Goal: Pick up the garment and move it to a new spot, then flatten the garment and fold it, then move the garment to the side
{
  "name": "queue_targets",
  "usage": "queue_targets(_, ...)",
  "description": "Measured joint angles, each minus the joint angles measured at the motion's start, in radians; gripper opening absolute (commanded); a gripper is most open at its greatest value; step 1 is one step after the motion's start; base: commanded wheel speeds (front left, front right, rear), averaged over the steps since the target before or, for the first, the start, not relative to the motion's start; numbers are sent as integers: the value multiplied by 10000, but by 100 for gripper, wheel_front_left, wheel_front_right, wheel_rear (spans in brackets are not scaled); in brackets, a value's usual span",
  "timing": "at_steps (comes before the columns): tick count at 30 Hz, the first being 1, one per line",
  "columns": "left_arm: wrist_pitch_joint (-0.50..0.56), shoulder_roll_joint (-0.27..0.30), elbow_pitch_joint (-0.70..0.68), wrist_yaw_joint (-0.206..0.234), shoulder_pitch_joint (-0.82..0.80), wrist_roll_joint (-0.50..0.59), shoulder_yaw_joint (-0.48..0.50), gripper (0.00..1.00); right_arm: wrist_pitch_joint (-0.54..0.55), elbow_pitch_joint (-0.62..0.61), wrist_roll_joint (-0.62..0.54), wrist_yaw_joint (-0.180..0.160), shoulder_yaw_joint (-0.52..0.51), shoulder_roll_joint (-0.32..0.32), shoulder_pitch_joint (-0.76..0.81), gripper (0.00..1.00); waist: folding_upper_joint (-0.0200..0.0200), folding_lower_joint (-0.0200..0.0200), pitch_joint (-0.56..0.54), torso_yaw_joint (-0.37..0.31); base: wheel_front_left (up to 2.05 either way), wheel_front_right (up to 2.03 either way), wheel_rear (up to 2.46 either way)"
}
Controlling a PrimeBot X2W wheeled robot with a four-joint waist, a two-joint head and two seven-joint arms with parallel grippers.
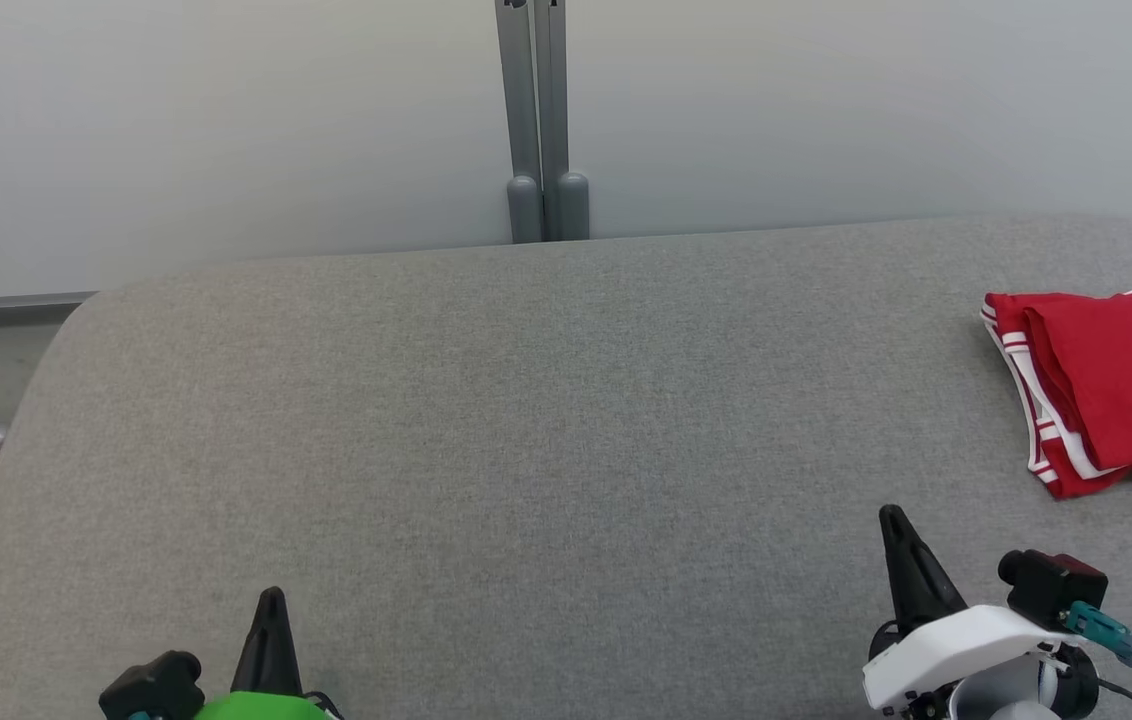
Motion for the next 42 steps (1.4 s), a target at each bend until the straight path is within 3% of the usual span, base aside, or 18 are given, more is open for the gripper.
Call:
queue_targets(19, 782, -4, -121, -412, -422, -2792, 527, 0, 759, -163, 2953, -2, -443, -27, -157, 0, 0, 0, 115, -4, 0, 0, 0)
queue_targets(42, 1534, -4, -255, -796, -807, -5392, 1035, 0, 1499, -318, 5779, -8, -901, -40, -355, 0, 0, 0, 252, -9, 0, 0, 0)
